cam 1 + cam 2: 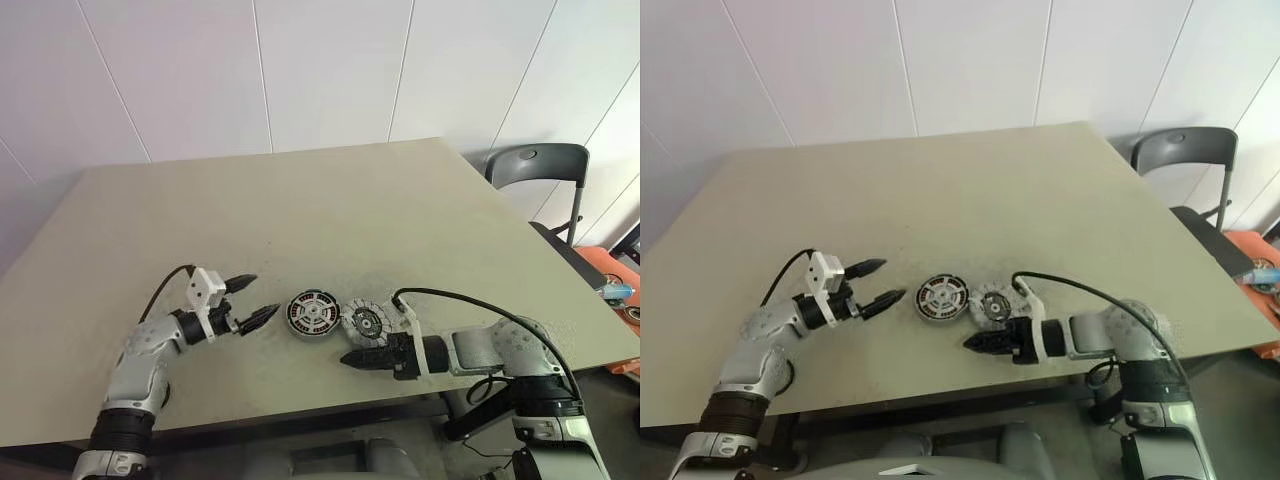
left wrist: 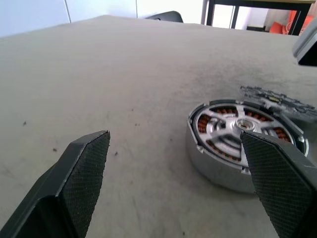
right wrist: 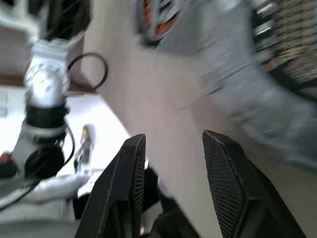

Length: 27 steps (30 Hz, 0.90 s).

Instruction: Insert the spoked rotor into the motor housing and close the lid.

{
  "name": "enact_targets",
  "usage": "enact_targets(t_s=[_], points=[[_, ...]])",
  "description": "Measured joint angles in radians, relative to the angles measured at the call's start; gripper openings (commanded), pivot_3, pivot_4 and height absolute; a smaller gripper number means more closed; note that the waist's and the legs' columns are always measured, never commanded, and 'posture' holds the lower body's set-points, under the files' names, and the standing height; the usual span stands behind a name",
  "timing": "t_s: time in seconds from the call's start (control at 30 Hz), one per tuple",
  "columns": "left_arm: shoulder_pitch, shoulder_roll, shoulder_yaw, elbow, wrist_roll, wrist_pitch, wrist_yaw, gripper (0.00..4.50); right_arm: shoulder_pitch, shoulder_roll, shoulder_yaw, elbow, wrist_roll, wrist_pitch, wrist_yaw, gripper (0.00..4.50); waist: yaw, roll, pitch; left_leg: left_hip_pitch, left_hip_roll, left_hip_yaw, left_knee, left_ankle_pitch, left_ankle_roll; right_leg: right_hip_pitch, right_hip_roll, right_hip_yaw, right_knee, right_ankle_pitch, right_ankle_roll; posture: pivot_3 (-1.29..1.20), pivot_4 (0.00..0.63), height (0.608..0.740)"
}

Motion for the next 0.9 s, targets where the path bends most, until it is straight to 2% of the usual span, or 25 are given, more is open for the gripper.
enact_targets(t_s=[0.13, 0.23, 0.4, 0.53, 0.6, 0.7, 0.9], points=[[0.006, 0.032, 0.002, -0.086, -0.029, 0.093, 0.013, 4.5, -0.037, 0.045, -0.109, 0.051, 0.025, 0.0, -0.157, 1.91, -0.001, 0.001, 0.0, 0.0, 0.0, 0.001, 0.0, 0.0, 0.0, 0.0, 0.0, 0.0, 0.0, 0.0, 0.0, 0.0, 0.0, 0.74], [0.0, 0.042, 0.003, -0.135, -0.044, 0.151, 0.029, 4.5, -0.075, 0.045, -0.164, 0.071, 0.036, 0.0, -0.217, 1.91, 0.001, 0.001, 0.0, 0.0, 0.0, 0.0, 0.0, 0.0, 0.0, 0.0, 0.0, 0.0, 0.0, 0.0, 0.0, 0.0, 0.0, 0.74], [-0.058, 0.057, 0.003, -0.181, -0.071, 0.236, 0.051, 4.5, -0.155, 0.141, -0.304, 0.146, 0.041, -0.001, -0.299, 1.91, -0.003, 0.001, 0.0, 0.001, 0.0, 0.001, 0.0, 0.0, 0.0, 0.0, 0.001, 0.0, 0.0, 0.0, 0.0, 0.0, 0.0, 0.74], [-0.071, 0.072, 0.005, -0.187, -0.076, 0.259, 0.053, 4.5, -0.166, 0.214, -0.361, 0.149, 0.04, 0.0, -0.355, 1.91, -0.006, 0.002, 0.0, 0.001, 0.0, 0.0, -0.002, 0.0, 0.0, 0.0, 0.001, 0.0, 0.0, 0.003, -0.004, 0.0, 0.0, 0.74], [-0.073, 0.072, 0.005, -0.187, -0.076, 0.266, 0.055, 4.5, -0.156, 0.252, -0.36, 0.148, 0.04, 0.0, -0.38, 1.91, -0.007, 0.002, 0.0, 0.001, 0.0, 0.0, -0.002, 0.0, 0.0, 0.0, 0.001, 0.0, 0.0, 0.003, -0.004, 0.0, 0.0, 0.74], [-0.076, 0.082, 0.008, -0.185, -0.076, 0.266, 0.053, 4.5, -0.116, 0.24, -0.315, 0.146, 0.073, 0.0, -0.389, 1.91, -0.005, 0.003, 0.001, 0.0, 0.0, 0.001, -0.001, 0.0, 0.0, 0.0, 0.0, 0.0, -0.001, 0.003, -0.004, 0.0, 0.0, 0.74], [-0.059, 0.081, 0.01, -0.171, -0.075, 0.242, 0.047, 4.5, -0.121, 0.084, -0.195, 0.152, 0.326, 0.0, -0.327, 1.91, -0.009, 0.005, 0.002, 0.001, 0.0, 0.001, -0.001, 0.0, 0.0, 0.001, 0.001, 0.0, -0.001, 0.0, 0.0, 0.0, 0.0, 0.74]])
